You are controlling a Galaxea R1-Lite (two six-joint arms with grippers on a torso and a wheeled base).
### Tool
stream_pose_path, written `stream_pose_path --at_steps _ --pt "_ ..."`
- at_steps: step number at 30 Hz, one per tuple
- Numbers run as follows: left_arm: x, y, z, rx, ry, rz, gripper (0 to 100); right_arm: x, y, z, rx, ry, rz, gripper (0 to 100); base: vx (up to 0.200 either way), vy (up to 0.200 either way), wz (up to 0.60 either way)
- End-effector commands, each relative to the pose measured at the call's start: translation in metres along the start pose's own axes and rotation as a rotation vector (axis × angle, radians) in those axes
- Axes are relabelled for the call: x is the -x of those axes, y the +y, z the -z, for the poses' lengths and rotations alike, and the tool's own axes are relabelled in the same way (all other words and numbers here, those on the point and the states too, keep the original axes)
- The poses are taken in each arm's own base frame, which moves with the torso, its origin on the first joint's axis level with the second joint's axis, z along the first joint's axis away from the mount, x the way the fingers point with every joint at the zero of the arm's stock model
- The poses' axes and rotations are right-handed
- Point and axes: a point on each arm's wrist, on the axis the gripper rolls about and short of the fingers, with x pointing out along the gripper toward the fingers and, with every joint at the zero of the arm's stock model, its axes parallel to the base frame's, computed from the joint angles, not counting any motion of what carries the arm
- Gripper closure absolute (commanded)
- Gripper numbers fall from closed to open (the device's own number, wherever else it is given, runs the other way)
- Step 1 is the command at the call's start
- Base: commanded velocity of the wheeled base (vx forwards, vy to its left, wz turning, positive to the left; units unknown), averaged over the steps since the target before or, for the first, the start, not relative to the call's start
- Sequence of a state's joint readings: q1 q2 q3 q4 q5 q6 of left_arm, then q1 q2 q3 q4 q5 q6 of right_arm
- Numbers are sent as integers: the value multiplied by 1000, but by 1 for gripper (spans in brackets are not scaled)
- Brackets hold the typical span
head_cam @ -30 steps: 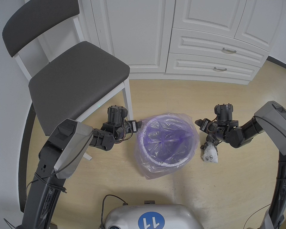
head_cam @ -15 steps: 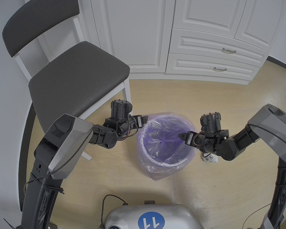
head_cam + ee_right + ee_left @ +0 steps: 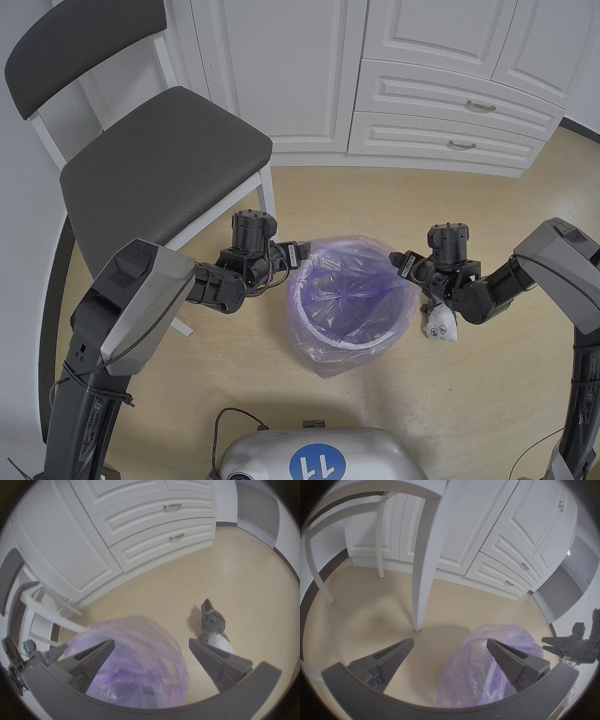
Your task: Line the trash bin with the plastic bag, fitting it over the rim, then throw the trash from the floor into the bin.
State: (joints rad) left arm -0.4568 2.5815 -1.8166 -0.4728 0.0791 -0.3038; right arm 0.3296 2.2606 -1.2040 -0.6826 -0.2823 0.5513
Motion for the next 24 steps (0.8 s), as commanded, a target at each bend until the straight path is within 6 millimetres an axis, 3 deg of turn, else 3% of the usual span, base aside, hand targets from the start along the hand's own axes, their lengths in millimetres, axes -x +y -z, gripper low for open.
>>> stream_pose_path --at_steps 1,10,13,16,20,24 --pt "0 0 1 0 2 -1 0 -7 -6 -6 -13 -26 13 0 0 0 0" --pt "0 0 2 -1 3 -3 0 3 -2 -3 -18 -3 -10 0 0 0 0" --pt "0 1 3 -1 9 -5 0 23 12 12 23 77 -63 0 0 0 0" --pt "0 1 6 0 11 -4 0 28 16 20 40 99 -78 0 0 0 0" --pt "1 3 9 -1 -8 1 0 19 13 38 58 137 -63 0 0 0 0" --pt "1 3 11 -1 -6 0 0 -7 4 50 54 135 -26 0 0 0 0"
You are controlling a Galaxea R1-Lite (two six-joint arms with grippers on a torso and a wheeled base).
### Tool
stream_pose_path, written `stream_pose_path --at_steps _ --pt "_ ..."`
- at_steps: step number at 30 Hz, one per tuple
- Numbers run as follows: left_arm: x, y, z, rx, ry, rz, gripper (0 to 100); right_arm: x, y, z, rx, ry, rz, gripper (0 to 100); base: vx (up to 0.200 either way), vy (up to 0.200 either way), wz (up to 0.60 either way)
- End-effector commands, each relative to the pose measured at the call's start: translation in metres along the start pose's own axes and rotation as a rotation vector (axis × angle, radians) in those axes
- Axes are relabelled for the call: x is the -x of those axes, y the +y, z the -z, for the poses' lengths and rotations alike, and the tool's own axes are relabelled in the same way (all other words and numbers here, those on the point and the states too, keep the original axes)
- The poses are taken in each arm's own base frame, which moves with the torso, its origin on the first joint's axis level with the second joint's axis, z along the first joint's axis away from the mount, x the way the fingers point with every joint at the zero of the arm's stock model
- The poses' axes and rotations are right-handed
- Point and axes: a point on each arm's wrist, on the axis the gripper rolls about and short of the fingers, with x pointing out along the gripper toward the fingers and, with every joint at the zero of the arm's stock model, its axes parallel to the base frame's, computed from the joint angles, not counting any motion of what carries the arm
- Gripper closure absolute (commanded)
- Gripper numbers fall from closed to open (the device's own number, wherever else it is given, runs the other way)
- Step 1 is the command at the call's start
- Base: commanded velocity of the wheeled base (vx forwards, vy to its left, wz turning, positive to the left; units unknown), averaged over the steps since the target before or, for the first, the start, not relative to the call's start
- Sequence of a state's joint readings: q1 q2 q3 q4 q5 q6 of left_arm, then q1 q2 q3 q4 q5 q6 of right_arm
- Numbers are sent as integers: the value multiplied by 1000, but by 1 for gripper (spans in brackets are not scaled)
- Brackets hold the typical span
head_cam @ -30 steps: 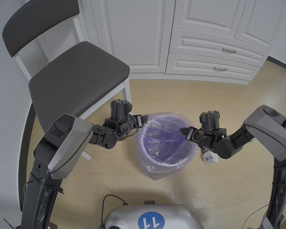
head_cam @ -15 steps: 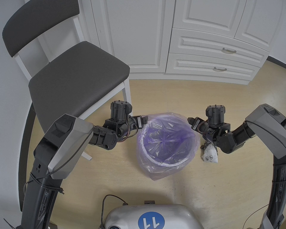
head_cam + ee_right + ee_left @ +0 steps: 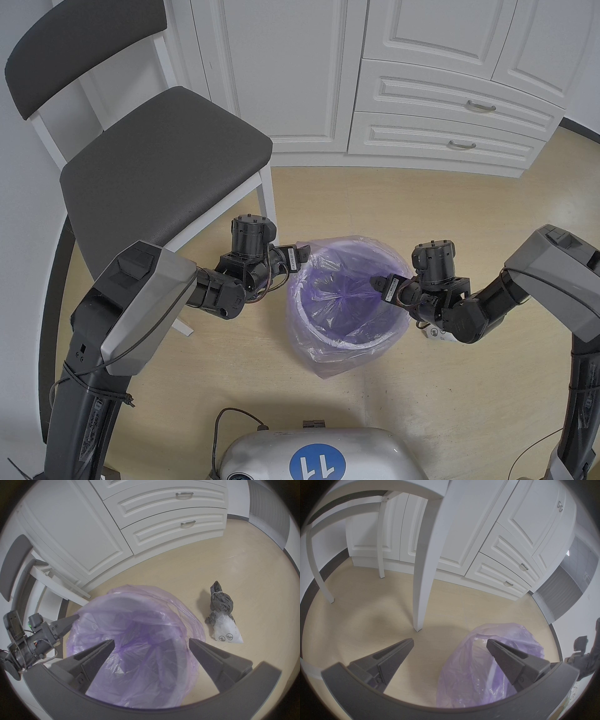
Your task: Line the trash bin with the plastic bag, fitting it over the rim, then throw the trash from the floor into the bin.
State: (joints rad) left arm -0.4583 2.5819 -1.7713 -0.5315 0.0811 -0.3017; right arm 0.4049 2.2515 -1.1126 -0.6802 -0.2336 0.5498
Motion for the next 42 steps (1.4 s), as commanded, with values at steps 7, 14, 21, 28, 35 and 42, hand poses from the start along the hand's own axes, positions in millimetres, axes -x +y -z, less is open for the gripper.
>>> stream_pose_path --at_steps 7,14,21,28,35,42 --pt "0 3 3 2 4 -4 0 -33 -22 -11 -57 -51 53 0 0 0 0" --pt "0 3 6 3 13 -5 0 -21 -21 -40 -146 -153 5 0 0 0 0" --pt "-1 2 8 4 13 -4 0 -24 -25 -39 -149 -155 9 0 0 0 0" --pt "-8 4 12 8 -31 8 0 -35 -34 -40 -158 -162 26 0 0 0 0" --pt "-16 4 13 4 -36 8 0 -47 -53 -47 -177 -183 61 0 0 0 0" --pt "-25 7 12 6 -46 5 0 -56 -60 -40 -202 -143 54 0 0 0 0"
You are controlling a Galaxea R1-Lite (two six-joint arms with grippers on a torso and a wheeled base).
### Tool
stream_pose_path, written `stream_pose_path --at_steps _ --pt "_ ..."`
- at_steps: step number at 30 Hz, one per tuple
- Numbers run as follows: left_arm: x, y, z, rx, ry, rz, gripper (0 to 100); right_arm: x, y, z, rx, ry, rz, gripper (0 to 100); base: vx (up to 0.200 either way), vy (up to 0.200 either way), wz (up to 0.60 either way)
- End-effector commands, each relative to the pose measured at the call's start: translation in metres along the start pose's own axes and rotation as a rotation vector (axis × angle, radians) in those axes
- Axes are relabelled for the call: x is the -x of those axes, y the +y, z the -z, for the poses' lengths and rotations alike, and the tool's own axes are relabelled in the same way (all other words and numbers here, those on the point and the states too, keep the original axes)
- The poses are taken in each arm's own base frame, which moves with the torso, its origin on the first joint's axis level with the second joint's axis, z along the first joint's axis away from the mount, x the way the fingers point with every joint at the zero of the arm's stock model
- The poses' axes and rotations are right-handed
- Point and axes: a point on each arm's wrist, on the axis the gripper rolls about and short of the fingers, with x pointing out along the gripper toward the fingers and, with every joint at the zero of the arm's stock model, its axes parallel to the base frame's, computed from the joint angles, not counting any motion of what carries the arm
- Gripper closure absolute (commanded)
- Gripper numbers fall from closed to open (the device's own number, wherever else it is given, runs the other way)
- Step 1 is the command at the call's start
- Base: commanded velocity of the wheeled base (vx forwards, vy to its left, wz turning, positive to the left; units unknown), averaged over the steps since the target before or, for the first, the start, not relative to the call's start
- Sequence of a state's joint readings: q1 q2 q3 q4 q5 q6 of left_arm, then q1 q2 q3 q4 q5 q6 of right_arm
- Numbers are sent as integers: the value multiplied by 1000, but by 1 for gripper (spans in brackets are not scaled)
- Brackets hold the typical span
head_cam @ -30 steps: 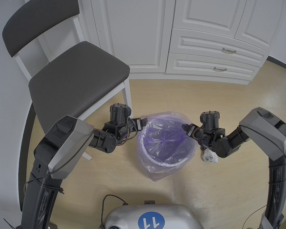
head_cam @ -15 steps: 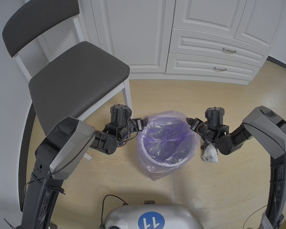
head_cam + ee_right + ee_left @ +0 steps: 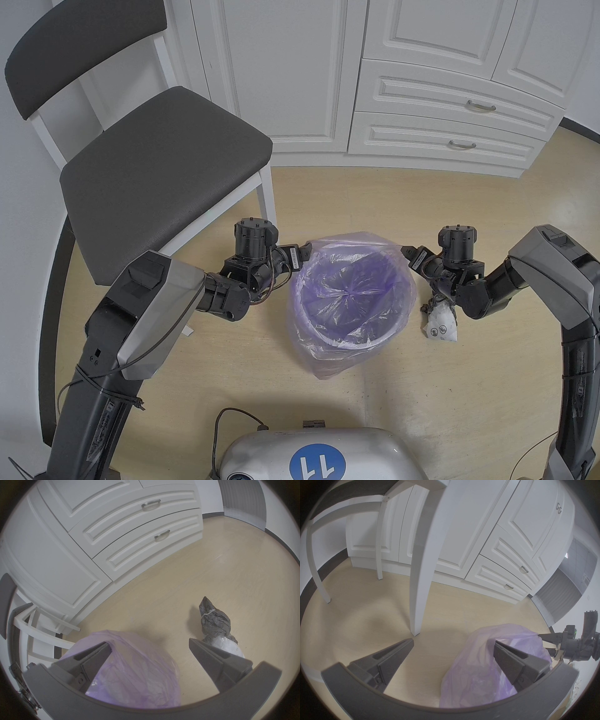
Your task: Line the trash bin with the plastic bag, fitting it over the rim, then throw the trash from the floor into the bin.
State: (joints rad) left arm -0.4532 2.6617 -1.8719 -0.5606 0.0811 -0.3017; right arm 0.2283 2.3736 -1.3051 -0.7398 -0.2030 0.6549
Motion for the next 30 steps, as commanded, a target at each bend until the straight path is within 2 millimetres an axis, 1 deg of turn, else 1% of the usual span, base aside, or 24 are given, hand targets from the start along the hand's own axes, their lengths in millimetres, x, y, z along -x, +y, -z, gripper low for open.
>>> stream_pose_path --at_steps 1,5,10,14,19,20,21,22,23,24,25,26,28,30 --pt "-9 4 5 1 3 -8 0 -7 -8 9 -1 28 10 0 0 0 0" --pt "-12 8 7 3 17 -20 0 -8 -10 12 1 42 15 0 0 0 0" --pt "-12 13 5 5 16 -31 0 -10 -14 18 7 84 27 0 0 0 0" --pt "-11 14 2 6 12 -31 0 -11 -16 22 9 93 30 0 0 0 0" --pt "-9 12 -3 8 2 -28 0 -7 -13 17 8 86 24 0 0 0 0" --pt "-9 11 -5 9 -2 -27 0 1 -6 12 8 77 7 0 0 0 0" --pt "-8 11 -6 9 -4 -26 0 2 -5 12 8 76 4 0 0 0 0" --pt "-5 8 -12 10 -10 -25 0 16 2 5 12 73 -13 0 0 0 0" --pt "-2 5 -16 10 -15 -23 0 24 7 3 21 75 -27 0 0 0 0" --pt "0 4 -18 9 -17 -21 0 29 11 0 25 72 -36 0 0 0 0" --pt "0 4 -18 9 -17 -21 0 29 11 0 25 72 -36 0 0 0 0" --pt "6 1 -25 9 -19 -20 0 41 17 -7 29 66 -52 0 0 0 0" --pt "12 -5 -32 8 -26 -10 0 50 19 -12 47 62 -61 0 0 0 0" --pt "15 -9 -34 9 -28 -5 0 54 16 -10 82 70 -56 0 0 0 0"
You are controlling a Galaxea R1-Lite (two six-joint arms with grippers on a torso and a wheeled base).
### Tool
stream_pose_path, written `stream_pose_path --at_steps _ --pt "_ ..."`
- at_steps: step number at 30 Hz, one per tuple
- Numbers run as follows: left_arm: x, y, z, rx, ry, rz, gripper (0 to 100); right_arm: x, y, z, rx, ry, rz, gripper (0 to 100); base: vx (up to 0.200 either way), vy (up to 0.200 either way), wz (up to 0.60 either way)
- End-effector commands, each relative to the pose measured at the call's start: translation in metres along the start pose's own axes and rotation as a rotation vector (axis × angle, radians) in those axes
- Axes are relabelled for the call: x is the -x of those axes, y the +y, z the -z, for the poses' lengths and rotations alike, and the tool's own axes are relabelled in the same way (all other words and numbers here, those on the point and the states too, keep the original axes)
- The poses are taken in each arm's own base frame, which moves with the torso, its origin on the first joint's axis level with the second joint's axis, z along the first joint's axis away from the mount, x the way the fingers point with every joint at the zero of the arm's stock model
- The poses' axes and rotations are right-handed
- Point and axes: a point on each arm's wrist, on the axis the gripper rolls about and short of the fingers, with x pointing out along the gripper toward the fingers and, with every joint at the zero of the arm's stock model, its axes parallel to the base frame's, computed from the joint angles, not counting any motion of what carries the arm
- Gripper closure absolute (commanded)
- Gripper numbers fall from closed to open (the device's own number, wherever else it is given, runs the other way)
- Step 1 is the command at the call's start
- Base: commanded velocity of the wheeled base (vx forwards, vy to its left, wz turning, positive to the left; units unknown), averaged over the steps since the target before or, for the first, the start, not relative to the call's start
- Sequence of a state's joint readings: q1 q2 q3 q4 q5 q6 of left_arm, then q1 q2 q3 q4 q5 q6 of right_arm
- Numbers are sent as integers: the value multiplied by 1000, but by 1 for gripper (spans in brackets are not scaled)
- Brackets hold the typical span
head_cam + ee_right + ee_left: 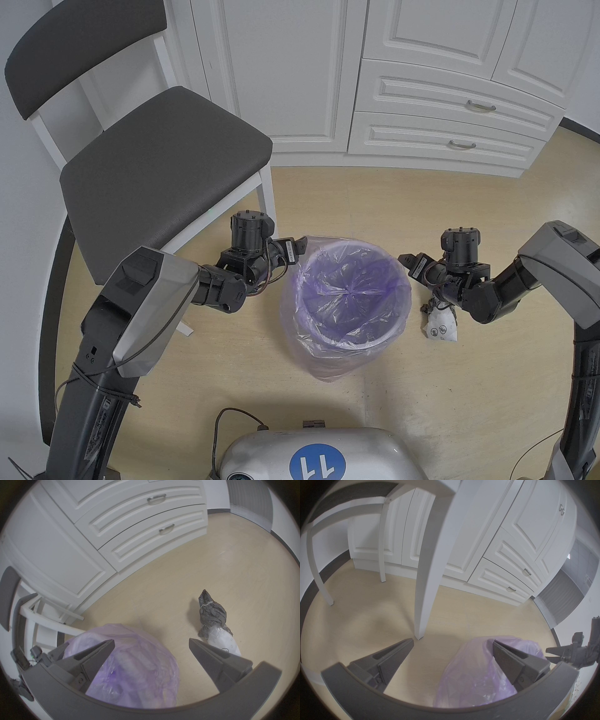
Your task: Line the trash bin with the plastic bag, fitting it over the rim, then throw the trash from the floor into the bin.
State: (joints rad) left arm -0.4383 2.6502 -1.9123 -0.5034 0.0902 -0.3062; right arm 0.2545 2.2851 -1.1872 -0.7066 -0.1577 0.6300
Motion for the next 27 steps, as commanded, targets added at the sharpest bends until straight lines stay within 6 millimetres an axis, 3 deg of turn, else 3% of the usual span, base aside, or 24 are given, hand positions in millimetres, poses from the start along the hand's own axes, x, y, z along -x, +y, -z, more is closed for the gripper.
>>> stream_pose_path --at_steps 1,9,12,13,14,19,27 --pt "16 -15 -20 1 -24 20 0 28 9 -13 56 -19 -27 0 0 0 0" --pt "44 -32 -23 -24 21 16 0 49 12 -10 150 11 -30 0 0 0 0" --pt "54 -32 -21 -29 34 -17 0 61 27 16 199 85 -83 0 0 0 0" --pt "54 -32 -21 -29 34 -17 0 61 27 16 199 85 -83 0 0 0 0" --pt "59 -29 -18 -33 39 -66 0 65 38 45 243 157 -114 0 0 0 0" --pt "81 -21 -23 -31 48 -141 0 52 32 86 348 240 -83 0 0 0 0" --pt "122 -21 -29 -18 -59 -92 0 42 25 96 441 196 31 0 0 0 0"
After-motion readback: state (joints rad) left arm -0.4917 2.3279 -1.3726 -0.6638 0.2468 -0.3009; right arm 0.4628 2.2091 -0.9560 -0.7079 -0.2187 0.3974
